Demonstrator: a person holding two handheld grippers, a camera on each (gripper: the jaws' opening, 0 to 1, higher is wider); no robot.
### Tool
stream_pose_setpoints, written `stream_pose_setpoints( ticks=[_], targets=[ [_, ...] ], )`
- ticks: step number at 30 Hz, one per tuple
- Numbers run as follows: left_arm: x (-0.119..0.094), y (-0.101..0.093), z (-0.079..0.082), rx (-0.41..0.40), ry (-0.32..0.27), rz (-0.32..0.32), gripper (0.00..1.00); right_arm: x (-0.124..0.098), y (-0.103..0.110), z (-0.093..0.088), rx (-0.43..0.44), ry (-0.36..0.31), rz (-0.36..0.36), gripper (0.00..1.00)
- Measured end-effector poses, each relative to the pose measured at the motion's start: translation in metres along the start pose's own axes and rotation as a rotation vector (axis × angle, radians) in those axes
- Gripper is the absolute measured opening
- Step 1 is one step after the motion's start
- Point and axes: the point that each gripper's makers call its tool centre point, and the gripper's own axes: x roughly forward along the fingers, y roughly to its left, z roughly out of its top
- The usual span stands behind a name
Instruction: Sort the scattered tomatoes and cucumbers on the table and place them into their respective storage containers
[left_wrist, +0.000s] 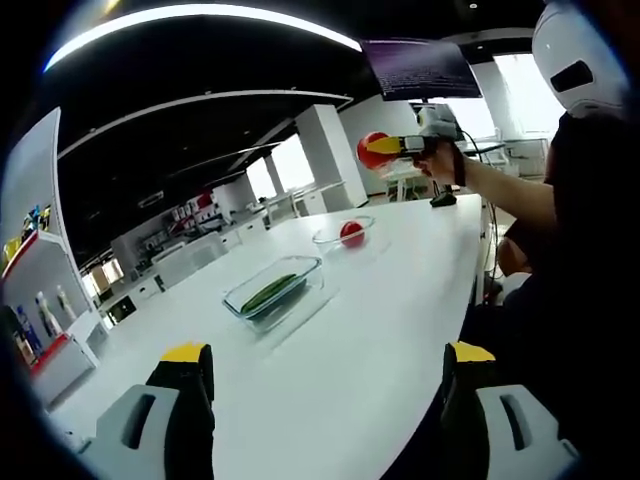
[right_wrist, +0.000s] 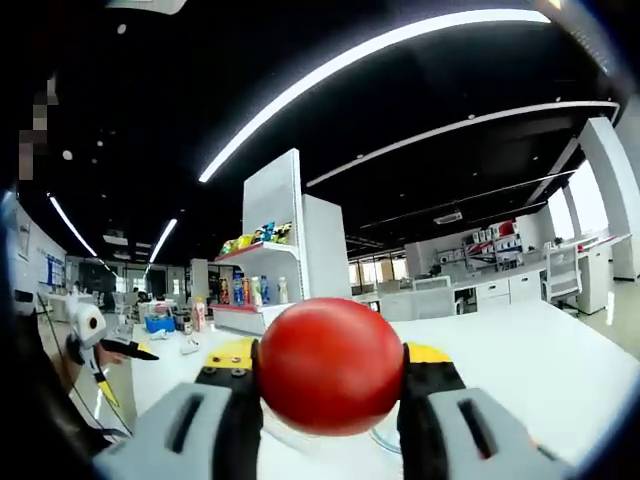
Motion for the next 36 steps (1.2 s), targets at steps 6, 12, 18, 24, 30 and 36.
stream_pose_setpoints(
  ticks=[6, 12, 18, 24, 30, 36],
  targets=[
    [0.000, 0.000, 0.002, 0.001, -0.005, 0.001, 0.94, 0.010, -0.002, 0.007, -0.010, 0.000, 0.007, 0.51],
    [-0.003, 0.000, 0.006, 0.006, -0.012, 0.005, 0.94, 0.023, -0.006, 0.014, -0.002, -0.009, 0.013, 0.51],
    [-0.003, 0.001, 0.005, 0.009, -0.007, 0.009, 0.94, 0.038, -0.016, 0.012, 0.002, 0.004, 0.004, 0.51],
    [-0.003, 0.003, 0.002, 0.002, -0.001, 0.013, 0.94, 0.051, -0.027, -0.003, 0.017, 0.033, -0.014, 0.51],
    [-0.004, 0.003, 0.003, 0.001, -0.005, 0.013, 0.94, 0.063, -0.041, -0.023, 0.042, 0.064, -0.041, 0.51],
    [-0.004, 0.004, 0.001, 0.002, 0.002, 0.015, 0.94, 0.076, -0.057, -0.040, 0.074, 0.087, -0.064, 0.50]
  ],
)
